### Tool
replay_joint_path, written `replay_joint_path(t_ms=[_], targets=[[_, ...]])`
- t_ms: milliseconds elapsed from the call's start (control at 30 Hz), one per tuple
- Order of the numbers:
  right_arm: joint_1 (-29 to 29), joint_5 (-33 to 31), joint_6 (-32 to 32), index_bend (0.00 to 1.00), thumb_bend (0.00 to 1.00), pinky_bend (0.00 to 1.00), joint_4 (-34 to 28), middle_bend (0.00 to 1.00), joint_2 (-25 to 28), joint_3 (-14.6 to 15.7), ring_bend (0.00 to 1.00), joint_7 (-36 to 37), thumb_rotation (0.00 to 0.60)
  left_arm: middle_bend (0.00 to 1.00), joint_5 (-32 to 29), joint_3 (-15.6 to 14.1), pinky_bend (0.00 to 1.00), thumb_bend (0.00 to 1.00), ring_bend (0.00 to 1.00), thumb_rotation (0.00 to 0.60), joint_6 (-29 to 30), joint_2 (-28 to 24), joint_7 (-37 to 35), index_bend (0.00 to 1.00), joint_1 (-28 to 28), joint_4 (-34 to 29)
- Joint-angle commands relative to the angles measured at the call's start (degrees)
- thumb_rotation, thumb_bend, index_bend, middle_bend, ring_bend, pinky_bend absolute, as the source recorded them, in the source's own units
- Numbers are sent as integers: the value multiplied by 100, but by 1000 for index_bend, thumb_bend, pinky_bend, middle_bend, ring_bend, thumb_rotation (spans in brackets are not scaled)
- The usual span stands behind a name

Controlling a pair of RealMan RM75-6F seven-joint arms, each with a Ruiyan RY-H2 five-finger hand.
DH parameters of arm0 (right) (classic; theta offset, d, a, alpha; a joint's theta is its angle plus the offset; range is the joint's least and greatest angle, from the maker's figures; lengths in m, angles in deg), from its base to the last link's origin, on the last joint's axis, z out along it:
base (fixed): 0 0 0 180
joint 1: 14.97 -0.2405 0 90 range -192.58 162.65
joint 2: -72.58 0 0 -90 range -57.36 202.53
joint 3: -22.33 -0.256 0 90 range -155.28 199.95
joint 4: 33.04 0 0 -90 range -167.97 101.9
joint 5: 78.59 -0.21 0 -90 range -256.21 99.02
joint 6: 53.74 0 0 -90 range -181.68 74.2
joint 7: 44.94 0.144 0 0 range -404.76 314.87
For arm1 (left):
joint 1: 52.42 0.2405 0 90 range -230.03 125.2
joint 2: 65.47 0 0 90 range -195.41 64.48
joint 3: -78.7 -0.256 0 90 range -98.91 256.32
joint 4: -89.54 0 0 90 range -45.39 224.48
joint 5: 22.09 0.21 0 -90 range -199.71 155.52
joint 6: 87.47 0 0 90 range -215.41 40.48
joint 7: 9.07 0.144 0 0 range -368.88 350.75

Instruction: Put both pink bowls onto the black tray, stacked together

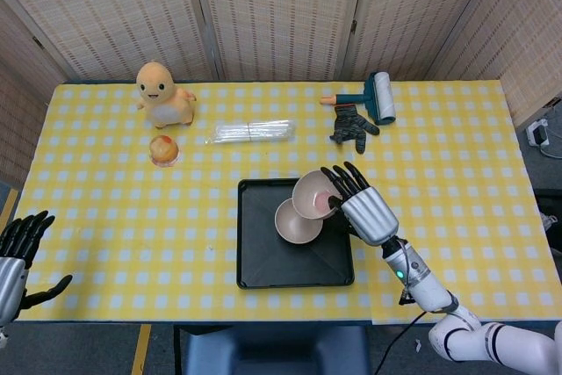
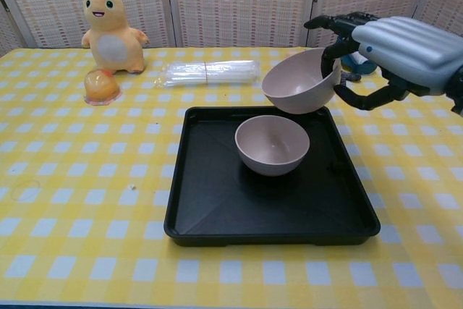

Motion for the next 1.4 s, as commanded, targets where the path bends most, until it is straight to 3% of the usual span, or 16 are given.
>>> replay_joint_path(t_ms=[33,333,833,1067,1400], targets=[[-152,-19,162,689,535,0,-29,80,-155,-80,63,-131,600,78,11,7,0,232,37,600,48,-22,-41,0,18,2],[-239,3,261,689,534,0,174,81,-469,30,66,-276,600,78,-46,48,0,233,37,600,126,-91,-221,0,56,44],[-275,105,381,685,534,0,970,86,-960,311,72,334,600,77,-134,70,0,232,37,600,62,-127,-237,0,58,12],[-245,266,335,413,534,0,1209,22,-989,500,54,663,600,82,-212,86,0,232,37,600,6,-124,-143,11,58,-35],[-58,202,312,274,534,0,788,0,-554,633,0,515,600,82,-197,75,0,232,37,600,-67,-64,-13,15,30,-50]])
